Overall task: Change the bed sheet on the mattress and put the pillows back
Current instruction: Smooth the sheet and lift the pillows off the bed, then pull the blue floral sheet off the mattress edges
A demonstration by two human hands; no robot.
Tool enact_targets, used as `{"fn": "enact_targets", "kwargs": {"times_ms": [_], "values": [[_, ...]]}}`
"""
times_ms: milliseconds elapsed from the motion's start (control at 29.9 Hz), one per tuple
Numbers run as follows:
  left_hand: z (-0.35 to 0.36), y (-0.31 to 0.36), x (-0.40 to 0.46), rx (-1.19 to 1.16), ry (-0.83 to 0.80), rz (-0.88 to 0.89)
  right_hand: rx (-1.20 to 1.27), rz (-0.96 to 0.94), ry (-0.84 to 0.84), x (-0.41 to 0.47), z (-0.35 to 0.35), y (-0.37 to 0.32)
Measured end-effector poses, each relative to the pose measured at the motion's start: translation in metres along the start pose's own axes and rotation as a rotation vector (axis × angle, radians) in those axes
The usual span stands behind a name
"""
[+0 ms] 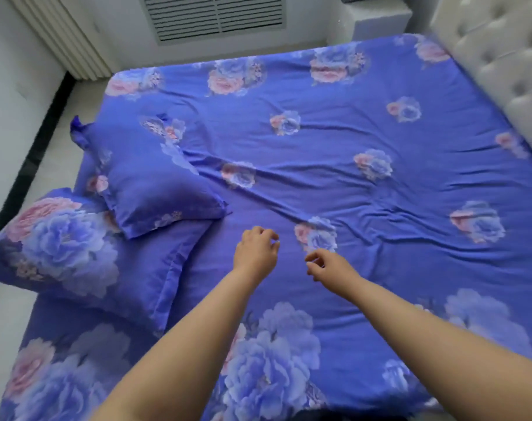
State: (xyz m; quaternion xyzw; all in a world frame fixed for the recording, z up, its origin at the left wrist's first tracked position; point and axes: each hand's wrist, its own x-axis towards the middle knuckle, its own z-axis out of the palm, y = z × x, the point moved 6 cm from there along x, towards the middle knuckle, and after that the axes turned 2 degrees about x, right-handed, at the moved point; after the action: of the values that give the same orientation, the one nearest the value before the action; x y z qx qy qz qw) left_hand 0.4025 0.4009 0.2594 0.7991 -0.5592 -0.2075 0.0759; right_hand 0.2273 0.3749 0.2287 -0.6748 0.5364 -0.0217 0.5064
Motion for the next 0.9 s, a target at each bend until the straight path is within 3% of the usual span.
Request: {"fn": "enact_targets", "kwargs": {"times_ms": [134,401,736,903], "values": [[0.053,0.084,-0.017,-0.044,-0.169,0.094,0.208,0.115,0.158,-0.046,-0.057,0.084],[0.159,0.277,-0.065,0.049,-0.324,0.204,0.623,0.353,0.472,-0.182,-0.167,0.304],[0.367,0.549,-0.18,0.15,-0.696,0.333,0.736,0.703,0.67,-0.359,-0.29,0.568],[0.414,0.625,-0.192,0.164,-0.693,0.413,0.818,0.801,0.673,-0.383,-0.307,0.633]]}}
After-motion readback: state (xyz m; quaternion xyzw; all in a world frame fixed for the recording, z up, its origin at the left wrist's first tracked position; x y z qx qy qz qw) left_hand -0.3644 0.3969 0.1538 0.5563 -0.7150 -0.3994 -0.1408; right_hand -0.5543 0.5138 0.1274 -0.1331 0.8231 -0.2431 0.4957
